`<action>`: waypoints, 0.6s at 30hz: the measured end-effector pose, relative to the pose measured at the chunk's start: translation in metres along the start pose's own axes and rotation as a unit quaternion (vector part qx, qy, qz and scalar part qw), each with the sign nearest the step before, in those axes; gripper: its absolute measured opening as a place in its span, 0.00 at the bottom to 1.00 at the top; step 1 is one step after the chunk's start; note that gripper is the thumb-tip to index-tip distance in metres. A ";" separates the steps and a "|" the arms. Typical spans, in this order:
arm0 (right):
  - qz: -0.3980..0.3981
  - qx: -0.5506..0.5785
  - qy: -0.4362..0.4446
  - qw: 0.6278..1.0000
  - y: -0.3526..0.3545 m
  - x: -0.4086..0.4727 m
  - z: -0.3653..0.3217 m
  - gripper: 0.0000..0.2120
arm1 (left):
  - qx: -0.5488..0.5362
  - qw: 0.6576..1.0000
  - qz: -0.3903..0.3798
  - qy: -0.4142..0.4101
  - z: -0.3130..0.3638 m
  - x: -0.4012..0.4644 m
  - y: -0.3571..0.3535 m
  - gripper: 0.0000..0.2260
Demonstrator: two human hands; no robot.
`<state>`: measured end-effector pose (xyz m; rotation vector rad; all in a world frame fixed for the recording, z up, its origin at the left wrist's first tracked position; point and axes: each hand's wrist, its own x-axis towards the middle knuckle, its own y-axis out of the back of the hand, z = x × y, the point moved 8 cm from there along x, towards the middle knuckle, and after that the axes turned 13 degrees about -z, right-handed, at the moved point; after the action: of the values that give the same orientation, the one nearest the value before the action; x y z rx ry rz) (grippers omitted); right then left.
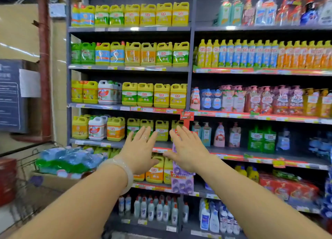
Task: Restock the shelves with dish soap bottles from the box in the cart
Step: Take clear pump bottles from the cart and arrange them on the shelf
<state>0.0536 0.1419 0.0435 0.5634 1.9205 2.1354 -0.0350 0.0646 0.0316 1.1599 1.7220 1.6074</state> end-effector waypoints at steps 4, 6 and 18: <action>-0.012 -0.021 0.015 1.000 -0.030 0.073 0.007 0.35 | -0.006 0.999 -0.021 0.040 -0.033 0.055 -0.031 0.38; -0.018 -0.026 0.031 0.999 -0.044 0.115 0.010 0.35 | -0.012 0.998 -0.034 0.052 -0.047 0.088 -0.048 0.38; -0.109 0.000 0.137 0.985 -0.152 0.349 -0.050 0.36 | -0.060 0.980 -0.117 0.151 -0.192 0.206 -0.174 0.36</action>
<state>-0.2974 0.2572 -0.0619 0.0521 2.0083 2.1603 -0.3404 0.1473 -0.0670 0.6518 1.8359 1.7783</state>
